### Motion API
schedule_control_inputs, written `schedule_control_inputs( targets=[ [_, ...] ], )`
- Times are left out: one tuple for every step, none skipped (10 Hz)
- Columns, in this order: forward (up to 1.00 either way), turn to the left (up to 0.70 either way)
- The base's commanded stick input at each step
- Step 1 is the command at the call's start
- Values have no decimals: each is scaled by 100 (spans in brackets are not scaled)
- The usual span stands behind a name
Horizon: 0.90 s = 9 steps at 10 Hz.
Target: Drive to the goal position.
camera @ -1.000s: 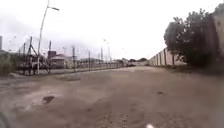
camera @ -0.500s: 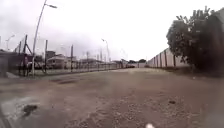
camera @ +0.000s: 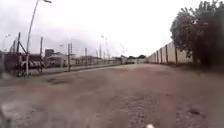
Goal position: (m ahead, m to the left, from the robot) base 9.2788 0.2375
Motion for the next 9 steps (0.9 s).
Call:
schedule_control_inputs(
  targets=[
    [100,0],
    [100,-16],
    [100,-40],
    [100,-40],
    [100,0],
    [100,0],
    [100,-38],
    [100,-34],
    [100,0]
  ],
)
